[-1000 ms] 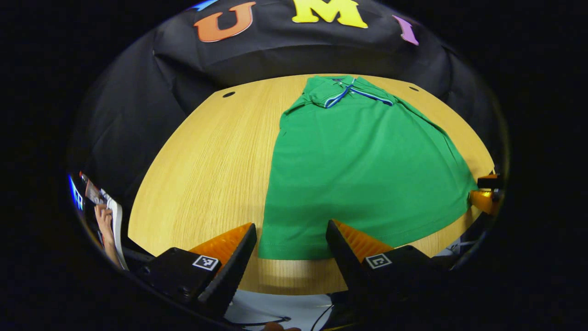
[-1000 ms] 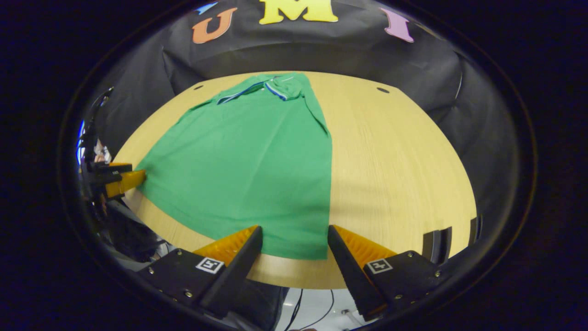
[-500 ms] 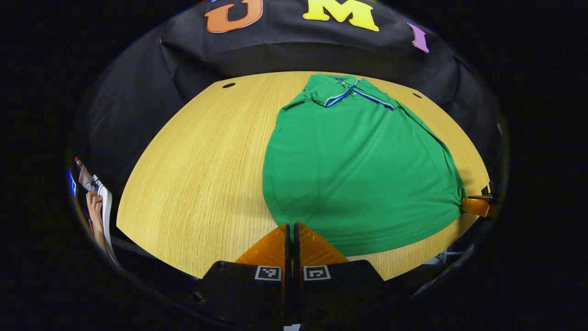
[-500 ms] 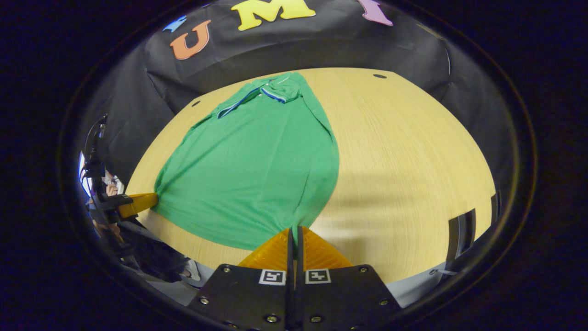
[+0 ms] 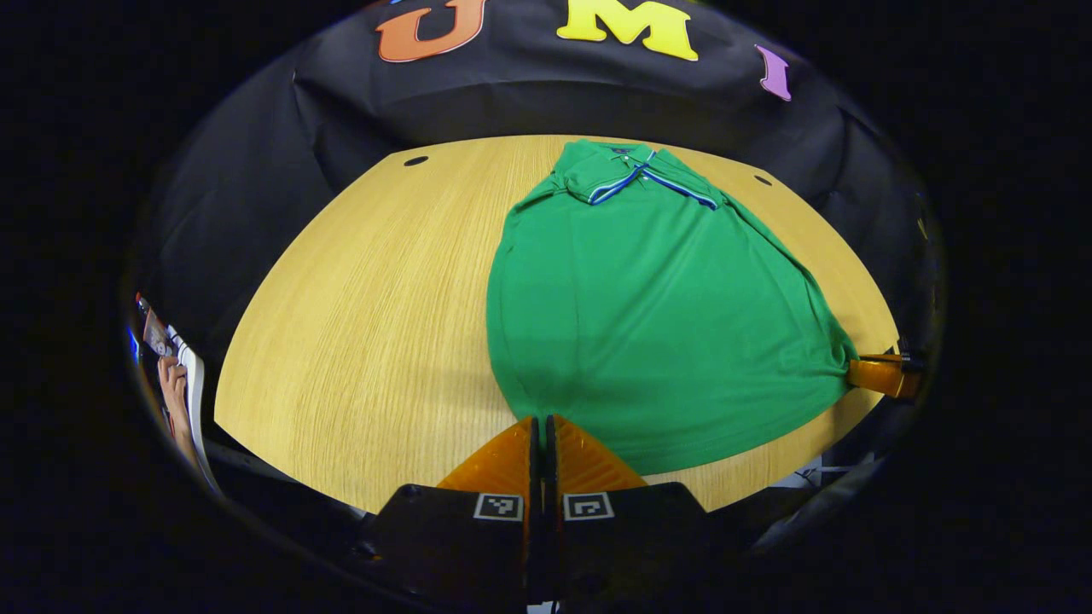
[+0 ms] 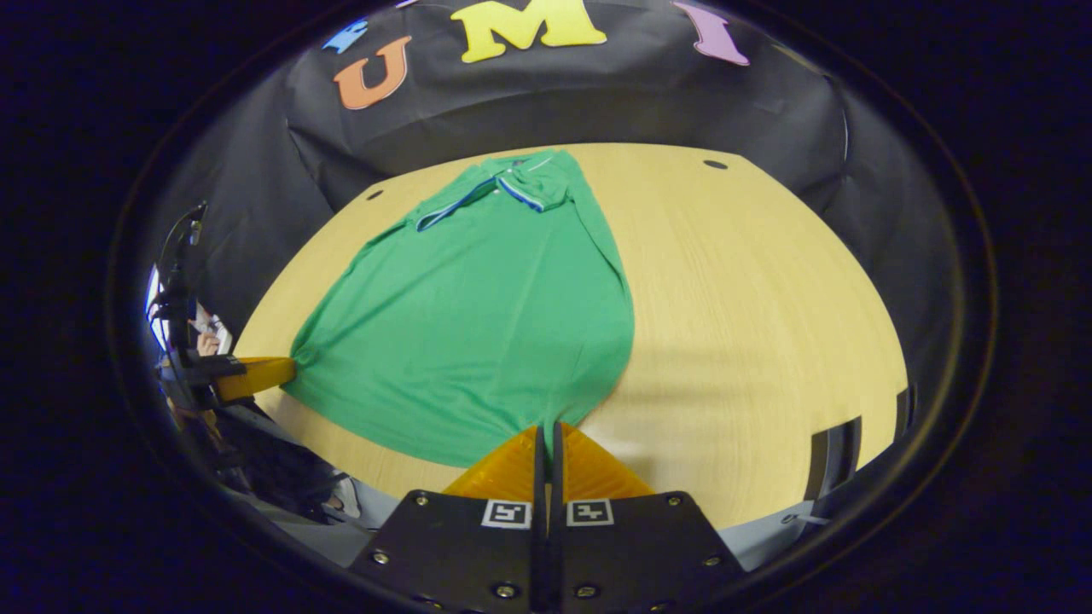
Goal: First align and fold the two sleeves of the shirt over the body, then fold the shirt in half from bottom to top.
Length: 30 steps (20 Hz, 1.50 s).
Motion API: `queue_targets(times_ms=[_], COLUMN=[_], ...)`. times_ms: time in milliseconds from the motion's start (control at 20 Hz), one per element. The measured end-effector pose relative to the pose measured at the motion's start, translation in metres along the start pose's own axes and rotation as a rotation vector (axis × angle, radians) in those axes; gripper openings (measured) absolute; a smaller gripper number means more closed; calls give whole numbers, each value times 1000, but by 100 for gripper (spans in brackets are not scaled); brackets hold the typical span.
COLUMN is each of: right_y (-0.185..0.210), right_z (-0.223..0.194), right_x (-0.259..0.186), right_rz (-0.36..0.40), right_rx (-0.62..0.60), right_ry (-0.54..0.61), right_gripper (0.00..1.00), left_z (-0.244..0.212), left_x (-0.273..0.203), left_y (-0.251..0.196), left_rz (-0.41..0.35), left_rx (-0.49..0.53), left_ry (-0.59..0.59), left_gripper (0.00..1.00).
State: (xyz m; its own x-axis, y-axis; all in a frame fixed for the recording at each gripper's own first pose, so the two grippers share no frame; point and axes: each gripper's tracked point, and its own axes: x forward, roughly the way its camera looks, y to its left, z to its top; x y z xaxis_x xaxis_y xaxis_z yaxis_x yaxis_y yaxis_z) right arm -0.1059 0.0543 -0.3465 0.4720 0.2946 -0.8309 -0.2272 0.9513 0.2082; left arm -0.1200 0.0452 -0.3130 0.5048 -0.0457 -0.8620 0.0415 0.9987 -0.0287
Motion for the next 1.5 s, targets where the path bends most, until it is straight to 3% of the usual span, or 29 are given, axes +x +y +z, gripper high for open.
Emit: queue_targets(times_ms=[750, 1500], right_y=[-8, -16], right_z=[117, 235], right_x=[3, 74], right_rz=[31, 62], right_rx=[25, -13], right_ry=[-172, -240], right_gripper=[1, 1], left_z=[114, 218], left_x=[5, 79], left_y=[-1, -3], left_rz=[-13, -19], left_rx=[-43, -13], left_ry=[-125, -156], left_gripper=[3, 3])
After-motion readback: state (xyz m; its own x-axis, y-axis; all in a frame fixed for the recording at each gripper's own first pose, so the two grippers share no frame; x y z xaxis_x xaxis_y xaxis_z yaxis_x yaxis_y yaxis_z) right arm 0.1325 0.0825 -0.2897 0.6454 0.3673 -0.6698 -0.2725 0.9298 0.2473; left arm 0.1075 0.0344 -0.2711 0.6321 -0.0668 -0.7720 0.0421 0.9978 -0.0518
